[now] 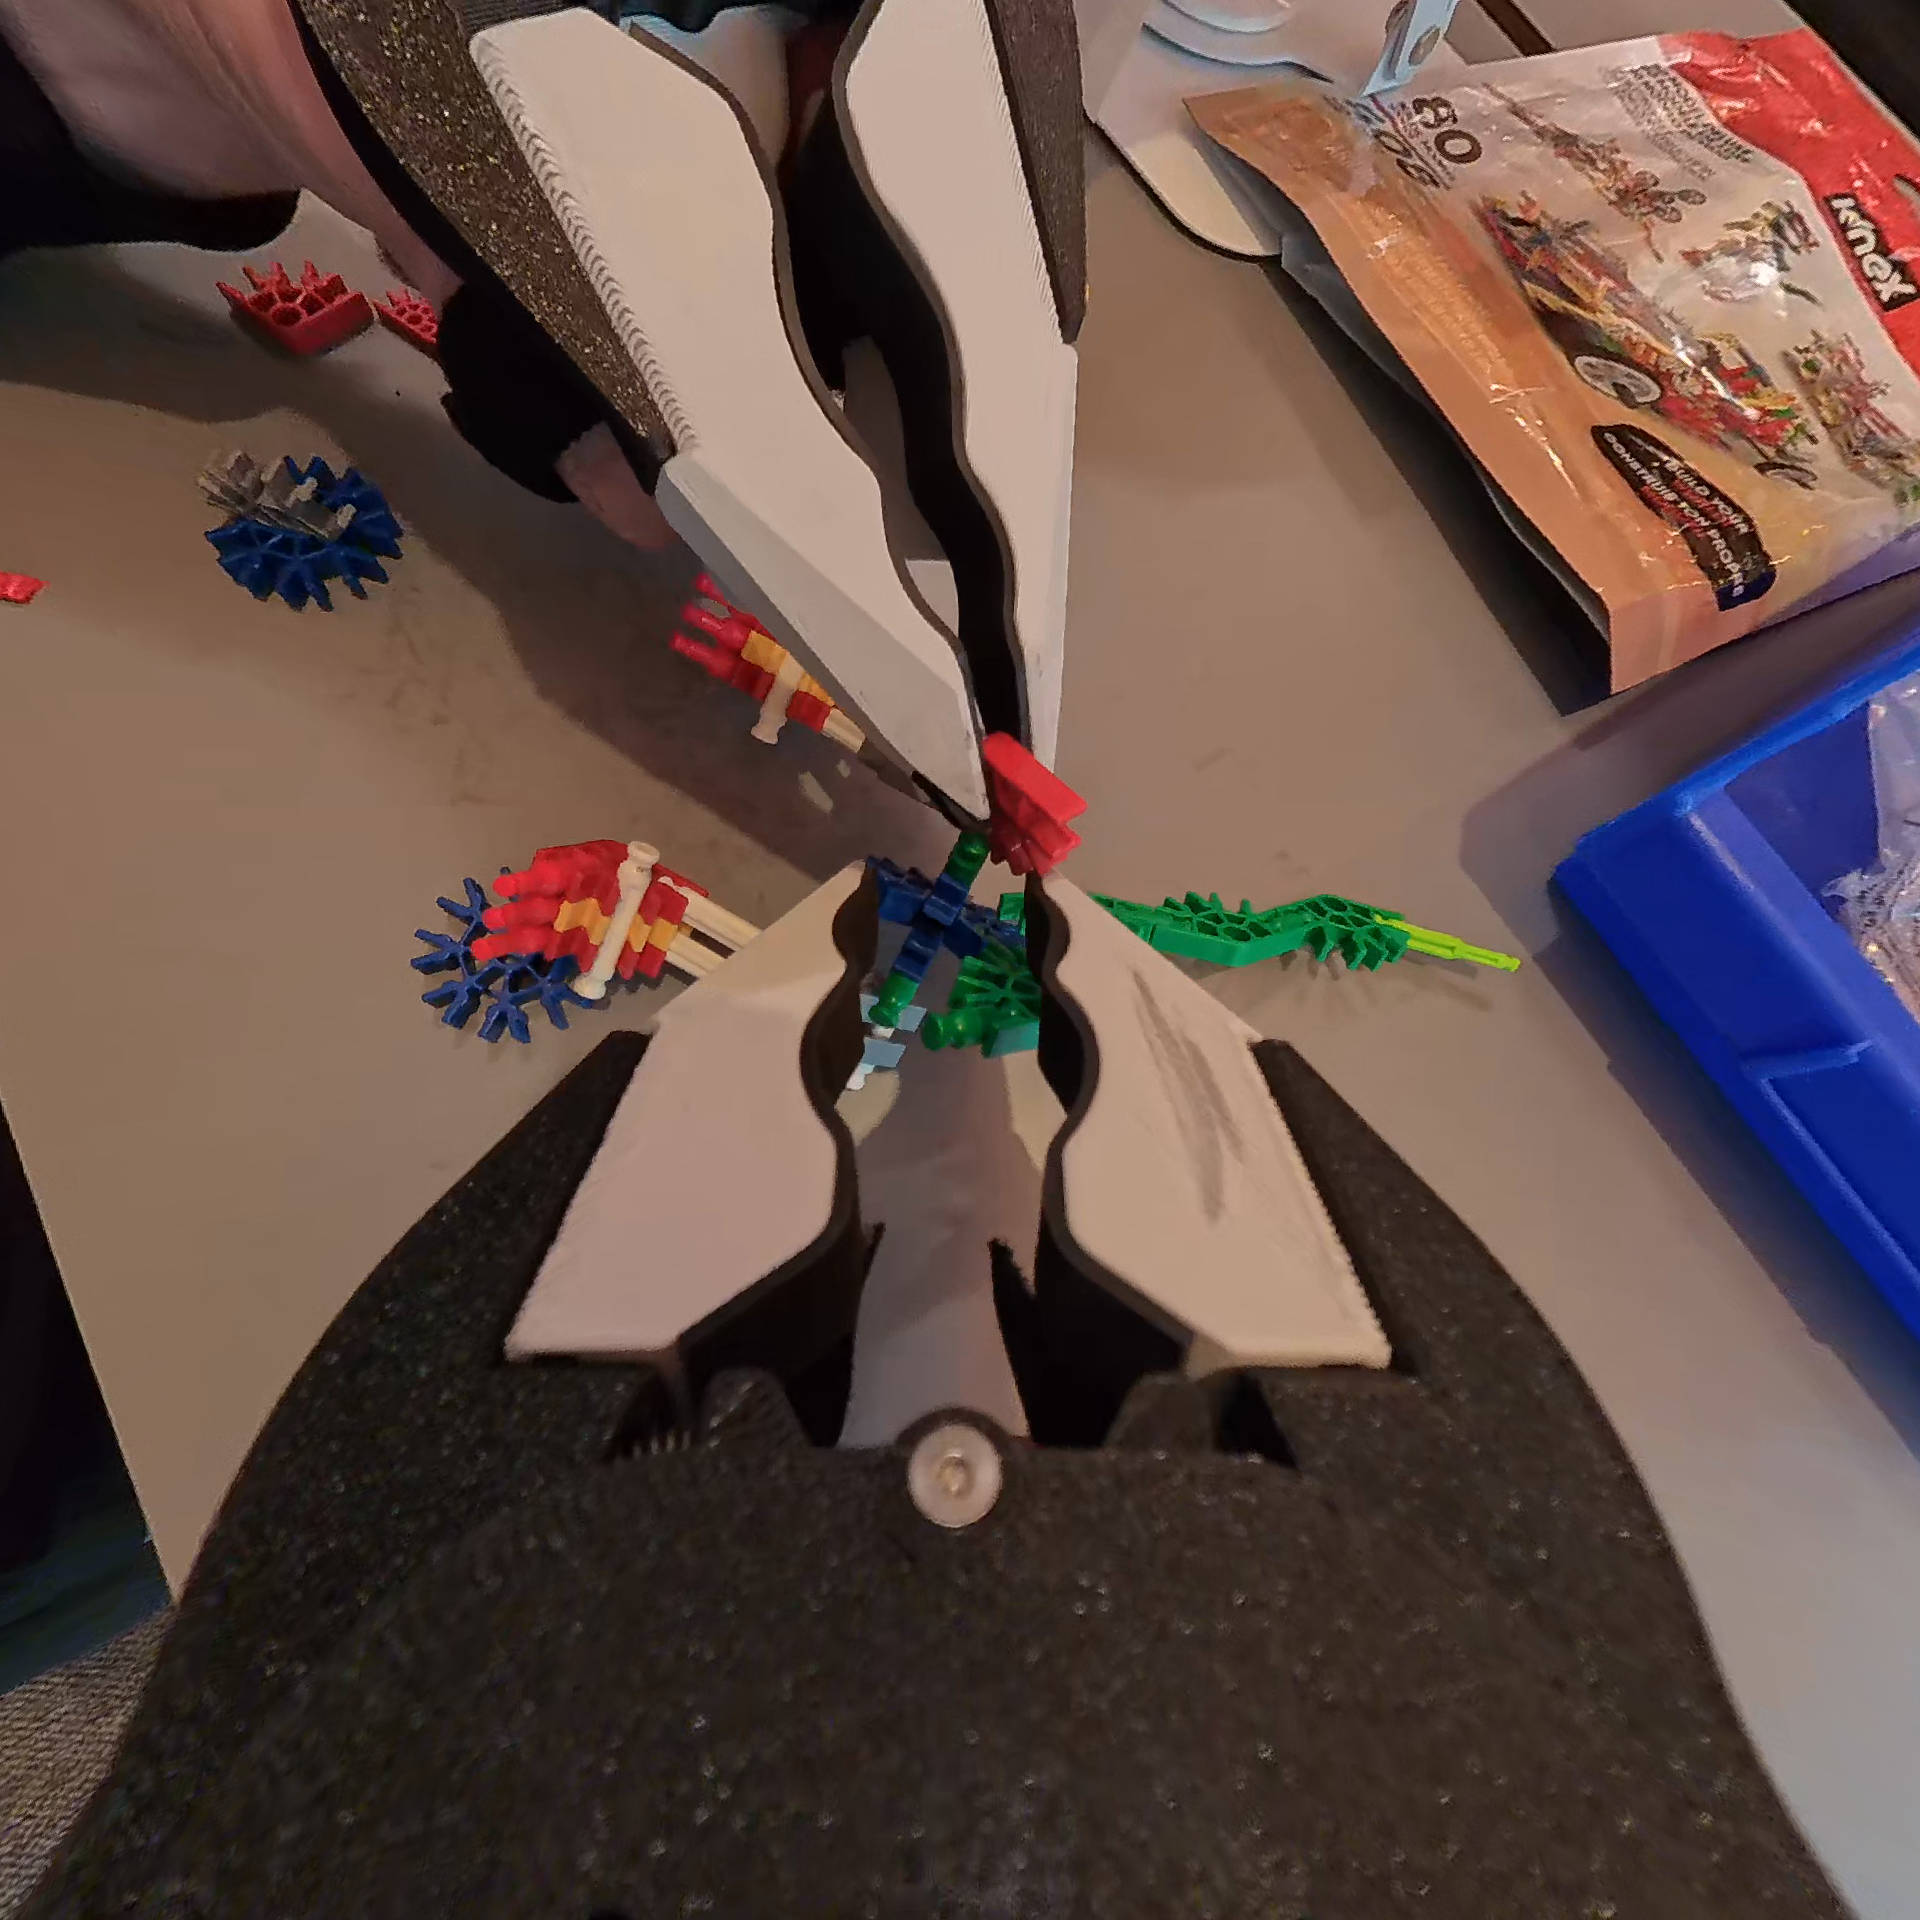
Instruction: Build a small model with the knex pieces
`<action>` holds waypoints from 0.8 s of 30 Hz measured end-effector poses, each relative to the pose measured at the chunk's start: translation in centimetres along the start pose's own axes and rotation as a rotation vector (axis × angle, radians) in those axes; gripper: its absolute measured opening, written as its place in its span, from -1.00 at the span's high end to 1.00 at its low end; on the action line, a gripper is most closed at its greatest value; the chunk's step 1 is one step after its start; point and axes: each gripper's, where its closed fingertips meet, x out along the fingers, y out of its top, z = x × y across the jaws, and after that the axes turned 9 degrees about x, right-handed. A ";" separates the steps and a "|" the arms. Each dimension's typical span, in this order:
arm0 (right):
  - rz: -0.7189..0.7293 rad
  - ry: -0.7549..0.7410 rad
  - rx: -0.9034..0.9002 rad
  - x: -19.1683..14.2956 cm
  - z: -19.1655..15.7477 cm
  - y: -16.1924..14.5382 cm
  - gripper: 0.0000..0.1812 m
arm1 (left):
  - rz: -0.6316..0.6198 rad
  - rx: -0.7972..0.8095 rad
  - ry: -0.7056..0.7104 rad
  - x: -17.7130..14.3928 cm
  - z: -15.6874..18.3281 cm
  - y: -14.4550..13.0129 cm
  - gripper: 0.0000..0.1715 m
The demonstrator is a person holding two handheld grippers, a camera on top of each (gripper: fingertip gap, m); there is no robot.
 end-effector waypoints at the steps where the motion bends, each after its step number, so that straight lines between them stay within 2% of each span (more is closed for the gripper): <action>1: -0.001 0.006 0.007 0.0 0.0 0.0 0.70 | -0.002 -0.001 -0.007 0.0 0.0 0.0 0.94; 10: -0.030 0.074 0.029 -0.1 -0.5 -0.1 0.73 | -0.024 -0.007 -0.084 -0.1 0.4 -0.1 0.94; 15: -0.107 0.094 -0.016 -0.6 -0.5 -0.5 0.73 | -0.063 0.006 -0.093 0.1 0.6 -0.1 0.94; 24: -0.139 0.103 -0.009 -0.9 0.1 -0.3 0.78 | -0.097 -0.008 -0.094 0.3 0.3 -0.4 0.95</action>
